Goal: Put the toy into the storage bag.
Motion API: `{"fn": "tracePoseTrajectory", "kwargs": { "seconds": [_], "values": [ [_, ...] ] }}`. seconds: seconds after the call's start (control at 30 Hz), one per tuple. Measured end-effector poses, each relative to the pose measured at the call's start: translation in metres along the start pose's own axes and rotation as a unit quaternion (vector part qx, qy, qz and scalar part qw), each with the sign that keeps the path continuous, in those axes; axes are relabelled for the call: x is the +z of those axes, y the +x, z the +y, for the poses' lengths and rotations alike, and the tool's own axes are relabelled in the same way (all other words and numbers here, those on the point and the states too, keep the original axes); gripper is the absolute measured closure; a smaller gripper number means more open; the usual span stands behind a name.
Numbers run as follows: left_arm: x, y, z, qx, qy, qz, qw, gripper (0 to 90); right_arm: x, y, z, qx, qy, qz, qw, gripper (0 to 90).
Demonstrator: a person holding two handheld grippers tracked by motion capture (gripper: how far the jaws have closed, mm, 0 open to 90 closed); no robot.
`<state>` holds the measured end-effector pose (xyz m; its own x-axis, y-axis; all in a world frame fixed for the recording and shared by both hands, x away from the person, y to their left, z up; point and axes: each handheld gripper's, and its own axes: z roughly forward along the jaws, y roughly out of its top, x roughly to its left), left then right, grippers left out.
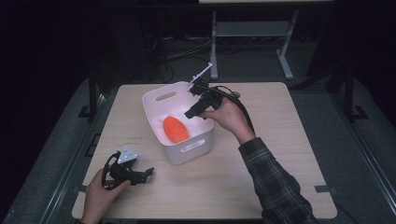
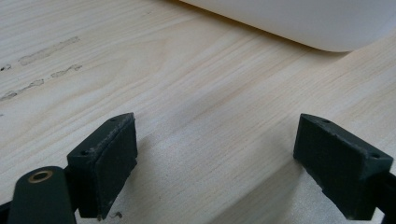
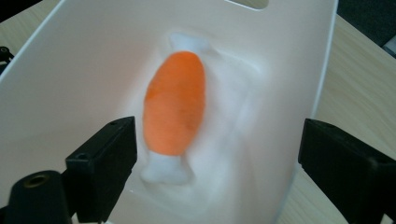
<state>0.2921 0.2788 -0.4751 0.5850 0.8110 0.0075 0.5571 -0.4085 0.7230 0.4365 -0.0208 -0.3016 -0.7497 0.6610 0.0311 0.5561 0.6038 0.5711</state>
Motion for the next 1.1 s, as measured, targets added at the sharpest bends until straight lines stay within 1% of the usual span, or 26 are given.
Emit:
{"fn": "tracePoseTrajectory", "kwargs": {
  "seconds": [0.03,0.13,0.23,0.27,0.3,0.33,0.37,0.43,0.47,0.5,0.67,0.7,0.73,0.77,0.8,0.87,0.9,0.93,0.97,1.0,1.1],
  "values": [
    [0.000,0.000,0.000,0.000,0.000,0.000,1.0000,12.9,0.000,0.000,0.000,0.000,0.000,0.000,1.0000,11.2],
    [0.000,0.000,0.000,0.000,0.000,0.000,1.0000,12.9,-0.006,-0.004,-0.008,-0.001,-0.006,-0.003,1.0000,10.6],
    [0.000,0.000,0.000,0.000,-0.001,0.001,1.0000,12.9,-0.014,-0.009,-0.017,0.002,-0.017,-0.003,0.9999,10.5],
    [0.000,0.000,0.000,0.000,-0.001,0.001,1.0000,12.9,-0.020,-0.011,-0.025,0.004,-0.027,-0.005,0.9996,10.6],
    [0.000,0.000,0.000,0.000,-0.001,0.001,1.0000,12.9,-0.020,-0.011,-0.025,0.004,-0.027,-0.005,0.9996,10.6],
    [0.000,0.000,0.000,0.000,-0.001,0.001,1.0000,12.9,-0.025,-0.013,-0.033,0.005,-0.033,-0.009,0.9994,10.5],
    [0.000,0.000,0.000,0.000,-0.001,0.001,1.0000,12.9,-0.025,-0.013,-0.033,0.005,-0.033,-0.009,0.9994,10.5],
    [0.000,0.000,0.000,0.000,-0.001,0.001,1.0000,12.9,-0.033,-0.017,-0.044,0.007,-0.043,-0.009,0.9990,10.5],
    [0.000,0.000,0.000,0.000,-0.001,0.001,1.0000,12.9,-0.038,-0.020,-0.053,0.011,-0.050,-0.010,0.9987,10.5],
    [0.000,0.000,0.000,0.000,-0.001,0.001,1.0000,12.9,-0.038,-0.020,-0.053,0.011,-0.050,-0.010,0.9987,10.5],
    [0.000,0.000,0.000,0.000,-0.001,0.001,1.0000,12.9,-0.051,-0.028,-0.079,0.016,-0.062,-0.023,0.9977,9.7],
    [0.000,0.000,0.000,0.000,-0.001,0.001,1.0000,12.9,-0.055,-0.030,-0.090,0.015,-0.068,-0.028,0.9972,9.7],
    [0.000,0.000,0.000,0.000,-0.001,0.001,1.0000,12.9,-0.057,-0.031,-0.095,0.015,-0.071,-0.031,0.9969,9.6],
    [0.000,0.000,0.000,0.000,-0.001,0.001,1.0000,12.9,-0.057,-0.031,-0.095,0.015,-0.071,-0.031,0.9969,9.6],
    [0.000,0.000,0.000,0.000,-0.001,0.001,1.0000,12.9,-0.059,-0.032,-0.100,0.019,-0.072,-0.031,0.9967,9.6],
    [0.000,0.000,0.000,0.000,-0.001,0.001,1.0000,12.9,-0.061,-0.033,-0.117,0.019,-0.075,-0.035,0.9964,9.1],
    [0.000,0.000,0.000,0.000,-0.001,0.001,1.0000,12.9,-0.061,-0.033,-0.117,0.019,-0.075,-0.035,0.9964,9.1],
    [0.000,0.000,0.000,0.000,-0.001,0.001,1.0000,12.9,-0.061,-0.033,-0.122,0.020,-0.077,-0.035,0.9962,9.1],
    [0.000,0.000,0.000,0.000,-0.001,0.001,1.0000,12.9,-0.060,-0.034,-0.135,0.023,-0.078,-0.037,0.9960,9.1],
    [0.000,0.000,0.000,0.000,-0.001,0.001,1.0000,12.9,-0.060,-0.034,-0.135,0.023,-0.078,-0.037,0.9960,9.1],
    [0.000,0.000,0.000,0.000,0.000,0.001,1.0000,12.9,-0.057,-0.034,-0.152,0.023,-0.084,-0.038,0.9955,9.0]
  ]
}}
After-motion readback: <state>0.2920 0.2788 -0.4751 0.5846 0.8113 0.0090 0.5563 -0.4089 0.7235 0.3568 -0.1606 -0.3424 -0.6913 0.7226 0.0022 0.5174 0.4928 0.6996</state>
